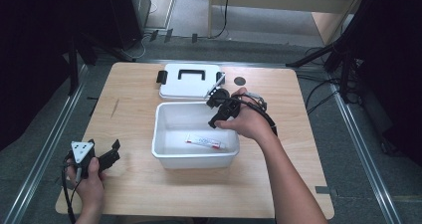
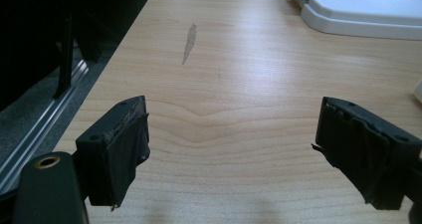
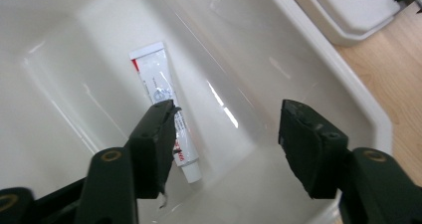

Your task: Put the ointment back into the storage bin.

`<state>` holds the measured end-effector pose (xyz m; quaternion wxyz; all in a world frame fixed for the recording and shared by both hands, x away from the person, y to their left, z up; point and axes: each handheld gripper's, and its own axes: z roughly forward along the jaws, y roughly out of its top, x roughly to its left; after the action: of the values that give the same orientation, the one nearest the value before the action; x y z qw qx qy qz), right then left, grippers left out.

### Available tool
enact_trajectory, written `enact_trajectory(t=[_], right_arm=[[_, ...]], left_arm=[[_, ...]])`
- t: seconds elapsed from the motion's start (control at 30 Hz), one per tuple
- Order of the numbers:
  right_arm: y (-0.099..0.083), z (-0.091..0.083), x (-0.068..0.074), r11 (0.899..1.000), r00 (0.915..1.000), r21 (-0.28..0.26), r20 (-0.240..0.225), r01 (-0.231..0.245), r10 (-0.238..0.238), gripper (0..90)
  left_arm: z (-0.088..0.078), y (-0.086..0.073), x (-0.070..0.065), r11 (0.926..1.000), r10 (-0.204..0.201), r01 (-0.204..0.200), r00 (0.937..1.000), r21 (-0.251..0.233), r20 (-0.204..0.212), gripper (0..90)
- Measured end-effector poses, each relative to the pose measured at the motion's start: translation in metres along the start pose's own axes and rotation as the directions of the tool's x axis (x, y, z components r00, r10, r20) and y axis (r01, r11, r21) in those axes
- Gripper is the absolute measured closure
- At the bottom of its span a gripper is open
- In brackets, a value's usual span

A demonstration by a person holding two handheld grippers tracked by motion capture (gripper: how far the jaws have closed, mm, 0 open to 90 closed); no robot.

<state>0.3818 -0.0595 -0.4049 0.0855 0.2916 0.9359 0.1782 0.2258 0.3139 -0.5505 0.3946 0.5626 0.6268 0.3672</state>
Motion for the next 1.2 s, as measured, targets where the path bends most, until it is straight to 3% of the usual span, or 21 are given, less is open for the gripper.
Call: enact_trajectory(t=[0.1,0.17,0.23,0.37,0.47,0.5,0.7,0.93,1.2], right_arm=[[-0.002,-0.010,-0.001,0.999,1.0000,-0.033,0.001,0.002,-0.002,30.3],[-0.004,-0.016,-0.001,0.999,0.9997,-0.045,0.007,-0.022,0.023,21.5],[-0.005,-0.022,0.001,0.998,0.9987,-0.062,0.046,-0.021,0.024,17.4],[-0.009,-0.036,-0.002,0.993,0.9925,-0.094,0.090,-0.074,0.083,12.7],[-0.016,-0.043,-0.009,0.986,0.9888,-0.124,0.090,-0.107,0.119,0.3],[-0.019,-0.045,-0.011,0.985,0.9888,-0.132,0.085,-0.111,0.123,0.0],[-0.043,-0.053,-0.026,0.955,0.9703,-0.225,0.102,-0.193,0.220,0.0],[-0.076,-0.055,-0.041,0.933,0.9559,-0.269,0.106,-0.238,0.274,0.0],[-0.119,-0.047,-0.056,0.897,0.9262,-0.311,0.105,-0.315,0.362,0.0]], left_arm=[[0.000,0.000,0.000,1.0000,0.004,-0.004,1.0000,-0.001,-0.001,14.0],[0.000,0.000,0.000,1.0000,0.004,-0.004,1.0000,-0.001,-0.001,14.1],[0.000,0.000,0.000,1.0000,0.005,-0.005,1.0000,-0.002,-0.001,14.1],[0.000,0.000,-0.001,1.0000,0.009,-0.009,1.0000,-0.002,0.000,14.1],[0.000,0.000,-0.001,0.9999,0.012,-0.012,0.9999,-0.002,-0.001,14.1],[0.000,0.000,-0.001,0.9999,0.013,-0.013,0.9999,-0.002,0.000,14.1],[-0.001,0.000,-0.002,0.9998,0.020,-0.020,0.9998,-0.003,0.000,14.1],[-0.001,0.000,-0.002,0.9998,0.021,-0.021,0.9998,-0.001,0.000,14.1],[-0.001,0.000,-0.002,0.9998,0.022,-0.022,0.9998,-0.002,0.001,14.1]])
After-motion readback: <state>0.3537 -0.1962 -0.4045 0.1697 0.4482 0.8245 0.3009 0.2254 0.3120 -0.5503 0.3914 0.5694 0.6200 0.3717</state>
